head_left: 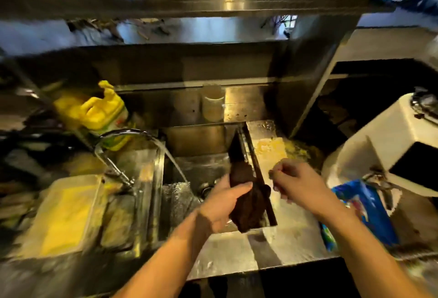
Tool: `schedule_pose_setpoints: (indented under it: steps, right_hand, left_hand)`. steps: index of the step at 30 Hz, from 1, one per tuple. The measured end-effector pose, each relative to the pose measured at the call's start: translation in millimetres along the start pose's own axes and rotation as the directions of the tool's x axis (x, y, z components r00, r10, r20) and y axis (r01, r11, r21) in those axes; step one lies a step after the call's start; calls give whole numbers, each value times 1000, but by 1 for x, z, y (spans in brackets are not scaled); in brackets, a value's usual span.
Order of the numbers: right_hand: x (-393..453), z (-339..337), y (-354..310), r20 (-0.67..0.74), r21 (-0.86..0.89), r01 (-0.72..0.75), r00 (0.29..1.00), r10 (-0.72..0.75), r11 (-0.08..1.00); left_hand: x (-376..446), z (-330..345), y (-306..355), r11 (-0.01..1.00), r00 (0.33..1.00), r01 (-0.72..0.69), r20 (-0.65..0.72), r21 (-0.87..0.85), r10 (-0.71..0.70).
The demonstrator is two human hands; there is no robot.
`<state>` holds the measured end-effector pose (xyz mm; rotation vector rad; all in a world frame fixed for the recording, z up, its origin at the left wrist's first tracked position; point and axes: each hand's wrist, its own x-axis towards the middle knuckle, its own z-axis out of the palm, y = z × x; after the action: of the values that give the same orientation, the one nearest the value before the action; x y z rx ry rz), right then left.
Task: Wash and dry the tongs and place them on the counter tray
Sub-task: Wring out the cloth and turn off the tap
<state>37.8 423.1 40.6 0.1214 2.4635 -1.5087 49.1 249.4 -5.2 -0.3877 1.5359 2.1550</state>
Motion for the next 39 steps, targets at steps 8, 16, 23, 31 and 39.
schedule_pose_setpoints:
  steps: [8,16,23,31,39]
  right_hand:
    - [37,118,-54,138,-17,116,984,-112,993]
    - [98,189,-108,168,-38,281,948,-271,959]
    - [150,222,-144,241,-99,479,862,-446,872]
    - [172,238,-134,266,-91,506,842,-469,858]
    - [176,240,-130,240,-111,500,852,-465,859]
  left_hand:
    - [-6,-119,16,998,976,-23,-218,-58,10]
    - [13,-187,-3,990,896,102,-442,96,-49]
    - [74,-243,22,868,764,246,-637,432,101]
    - [147,-301,84,472,746,508,-642,721,178]
    - [151,-302,64,-256,696,717,-687,649,207]
